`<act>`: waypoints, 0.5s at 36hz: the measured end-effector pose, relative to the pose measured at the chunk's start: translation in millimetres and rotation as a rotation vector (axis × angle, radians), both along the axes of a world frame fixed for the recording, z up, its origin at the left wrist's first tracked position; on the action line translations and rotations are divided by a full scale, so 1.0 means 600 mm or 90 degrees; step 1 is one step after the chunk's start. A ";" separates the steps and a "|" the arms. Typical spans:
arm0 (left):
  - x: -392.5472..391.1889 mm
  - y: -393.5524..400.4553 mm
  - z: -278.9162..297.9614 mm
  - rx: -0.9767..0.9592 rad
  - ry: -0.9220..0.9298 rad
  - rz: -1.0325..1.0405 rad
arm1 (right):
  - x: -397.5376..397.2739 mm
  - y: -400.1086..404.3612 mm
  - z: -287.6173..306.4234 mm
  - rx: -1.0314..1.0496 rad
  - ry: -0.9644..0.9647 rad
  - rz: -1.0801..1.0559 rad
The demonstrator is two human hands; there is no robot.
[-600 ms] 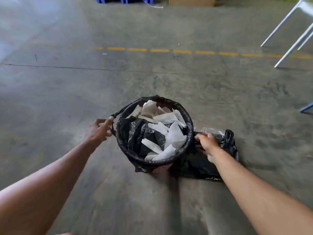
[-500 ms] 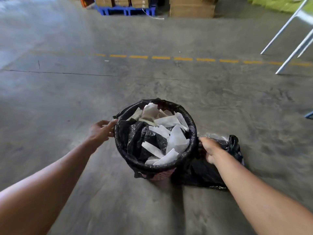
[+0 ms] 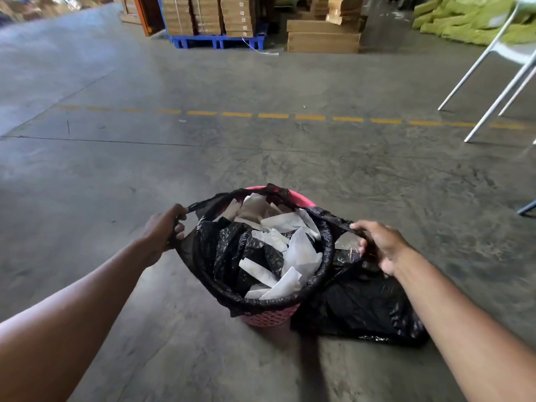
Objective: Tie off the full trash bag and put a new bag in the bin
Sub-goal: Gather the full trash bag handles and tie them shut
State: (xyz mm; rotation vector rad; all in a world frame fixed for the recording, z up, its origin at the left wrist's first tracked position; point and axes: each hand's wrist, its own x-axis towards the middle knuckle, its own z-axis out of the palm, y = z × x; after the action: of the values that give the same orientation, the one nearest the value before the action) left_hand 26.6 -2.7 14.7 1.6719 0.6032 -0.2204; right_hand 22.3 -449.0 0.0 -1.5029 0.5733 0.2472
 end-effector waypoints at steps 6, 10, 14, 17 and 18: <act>0.034 -0.015 0.002 0.325 -0.019 -0.104 | 0.038 0.025 -0.003 -0.251 -0.008 0.106; 0.074 -0.043 0.008 0.468 -0.049 -0.139 | 0.072 0.044 -0.012 -0.413 0.017 0.171; 0.098 -0.065 0.002 0.495 -0.087 -0.140 | 0.094 0.063 -0.012 -0.466 0.002 0.179; 0.103 -0.078 0.004 0.504 -0.153 -0.098 | 0.094 0.076 0.002 -0.511 -0.063 0.082; 0.102 -0.081 0.008 0.507 -0.175 -0.085 | 0.093 0.081 0.007 -0.527 -0.086 0.065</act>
State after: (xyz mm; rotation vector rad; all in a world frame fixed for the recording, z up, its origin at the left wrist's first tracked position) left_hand 87.9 -51.6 19.3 2.4612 0.3845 0.1860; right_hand 78.2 -400.6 4.1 -2.3314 0.5114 -0.0310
